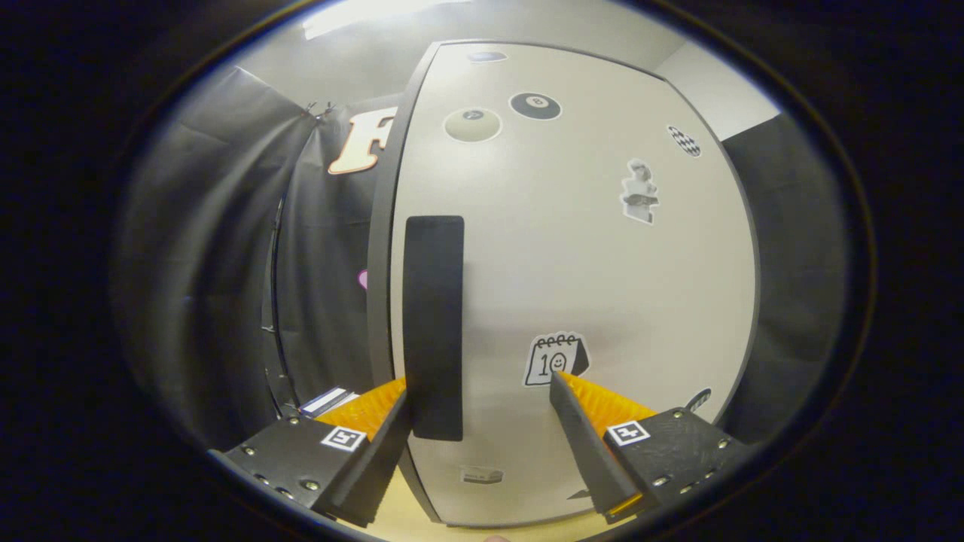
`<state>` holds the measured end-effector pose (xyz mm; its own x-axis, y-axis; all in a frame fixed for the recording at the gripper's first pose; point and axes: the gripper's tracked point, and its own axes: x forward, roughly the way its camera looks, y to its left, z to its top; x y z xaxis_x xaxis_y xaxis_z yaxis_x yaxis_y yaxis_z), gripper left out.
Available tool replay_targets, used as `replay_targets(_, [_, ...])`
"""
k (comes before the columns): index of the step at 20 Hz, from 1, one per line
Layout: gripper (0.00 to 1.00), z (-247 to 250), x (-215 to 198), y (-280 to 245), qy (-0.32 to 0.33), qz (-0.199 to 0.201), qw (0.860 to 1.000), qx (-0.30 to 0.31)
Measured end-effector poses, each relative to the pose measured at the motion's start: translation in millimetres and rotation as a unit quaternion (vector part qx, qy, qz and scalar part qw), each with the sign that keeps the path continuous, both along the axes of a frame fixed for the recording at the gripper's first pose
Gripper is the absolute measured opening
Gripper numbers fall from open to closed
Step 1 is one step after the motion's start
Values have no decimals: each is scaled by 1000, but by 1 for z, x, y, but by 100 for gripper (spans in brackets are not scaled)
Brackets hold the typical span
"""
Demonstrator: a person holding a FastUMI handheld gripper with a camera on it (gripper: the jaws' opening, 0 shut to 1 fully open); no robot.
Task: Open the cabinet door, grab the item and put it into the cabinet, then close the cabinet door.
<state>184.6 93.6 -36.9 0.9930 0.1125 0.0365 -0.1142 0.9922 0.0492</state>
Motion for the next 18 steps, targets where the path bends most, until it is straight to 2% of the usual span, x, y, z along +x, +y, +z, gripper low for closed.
replay_targets(4, [100, 3, -3, 1, 6, 4, 1000, 2])
replay_targets(7, [100, 13, -23, -6, -4, 2, 1000, 7])
replay_targets(18, [100, 26, -150, -54, 13, -18, 1000, -16])
